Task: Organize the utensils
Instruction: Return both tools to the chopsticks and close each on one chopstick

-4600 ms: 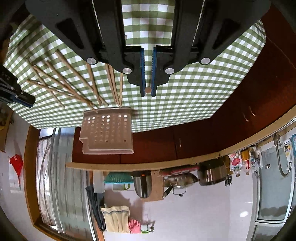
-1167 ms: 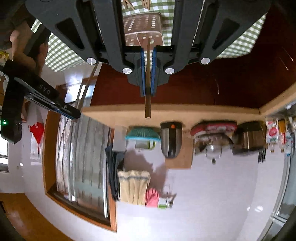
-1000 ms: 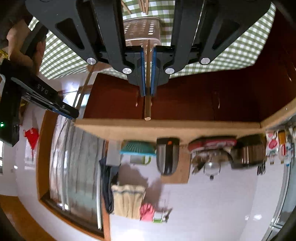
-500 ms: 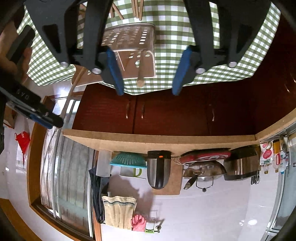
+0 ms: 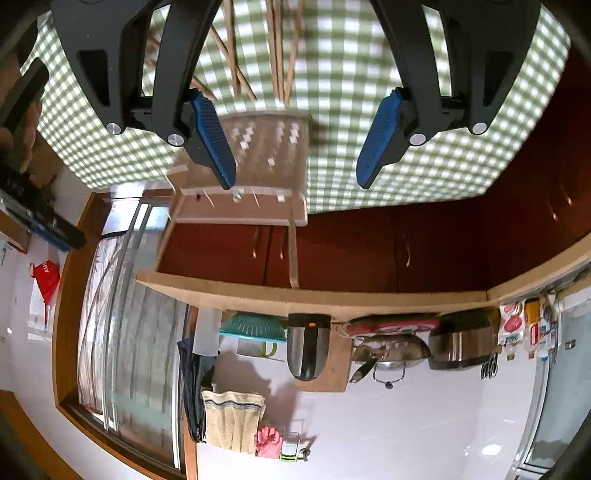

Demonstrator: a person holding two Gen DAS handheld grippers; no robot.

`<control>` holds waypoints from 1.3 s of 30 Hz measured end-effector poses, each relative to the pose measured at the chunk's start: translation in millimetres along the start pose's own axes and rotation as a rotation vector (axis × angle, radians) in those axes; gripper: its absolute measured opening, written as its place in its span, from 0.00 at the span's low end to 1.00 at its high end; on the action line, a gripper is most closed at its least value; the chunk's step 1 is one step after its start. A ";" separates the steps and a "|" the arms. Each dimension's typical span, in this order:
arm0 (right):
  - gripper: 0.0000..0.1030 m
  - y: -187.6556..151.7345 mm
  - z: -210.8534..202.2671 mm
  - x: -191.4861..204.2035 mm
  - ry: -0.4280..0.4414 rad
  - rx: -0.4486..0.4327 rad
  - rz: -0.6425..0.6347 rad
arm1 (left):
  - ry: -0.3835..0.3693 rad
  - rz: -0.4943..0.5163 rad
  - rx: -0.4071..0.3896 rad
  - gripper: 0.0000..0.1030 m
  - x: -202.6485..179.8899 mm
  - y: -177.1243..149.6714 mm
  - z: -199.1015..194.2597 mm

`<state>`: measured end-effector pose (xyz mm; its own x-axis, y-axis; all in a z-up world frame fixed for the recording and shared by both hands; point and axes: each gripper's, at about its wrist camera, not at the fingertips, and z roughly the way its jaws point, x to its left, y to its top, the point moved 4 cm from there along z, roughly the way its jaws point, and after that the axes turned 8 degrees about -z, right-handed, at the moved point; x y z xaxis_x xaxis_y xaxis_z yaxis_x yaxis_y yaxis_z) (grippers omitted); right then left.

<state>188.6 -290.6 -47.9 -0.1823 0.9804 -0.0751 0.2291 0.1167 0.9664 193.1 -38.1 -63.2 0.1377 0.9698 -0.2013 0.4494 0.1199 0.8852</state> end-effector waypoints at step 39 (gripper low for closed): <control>0.15 -221.2 -78.0 12.3 0.031 0.338 0.074 | 0.007 0.022 0.215 0.60 -25.0 -187.4 -45.5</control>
<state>61.2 -316.7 -243.5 -0.1808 0.9835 0.0048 0.5456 0.0962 0.8325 65.4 -75.2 -204.9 0.1439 0.9732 -0.1794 0.6241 0.0514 0.7797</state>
